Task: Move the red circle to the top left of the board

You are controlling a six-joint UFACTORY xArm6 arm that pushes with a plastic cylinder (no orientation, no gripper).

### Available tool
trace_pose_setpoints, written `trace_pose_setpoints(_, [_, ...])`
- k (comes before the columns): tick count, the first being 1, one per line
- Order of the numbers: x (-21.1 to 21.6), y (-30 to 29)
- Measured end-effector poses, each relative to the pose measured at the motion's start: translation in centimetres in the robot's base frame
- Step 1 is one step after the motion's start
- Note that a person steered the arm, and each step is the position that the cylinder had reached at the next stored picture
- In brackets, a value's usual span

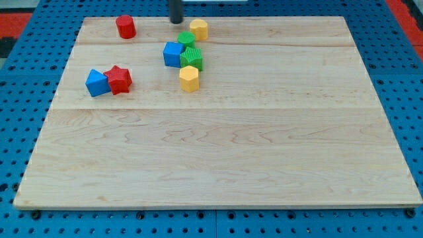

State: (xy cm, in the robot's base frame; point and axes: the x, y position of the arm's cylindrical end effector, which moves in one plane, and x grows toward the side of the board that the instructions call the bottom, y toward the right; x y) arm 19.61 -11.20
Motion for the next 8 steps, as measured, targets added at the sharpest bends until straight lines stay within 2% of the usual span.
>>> trace_pose_setpoints(2, [0.0, -9.5])
trace_pose_setpoints(3, [1.4, -10.8])
trace_pose_setpoints(5, [7.9, -5.9])
trace_pose_setpoints(8, [8.0, -0.8])
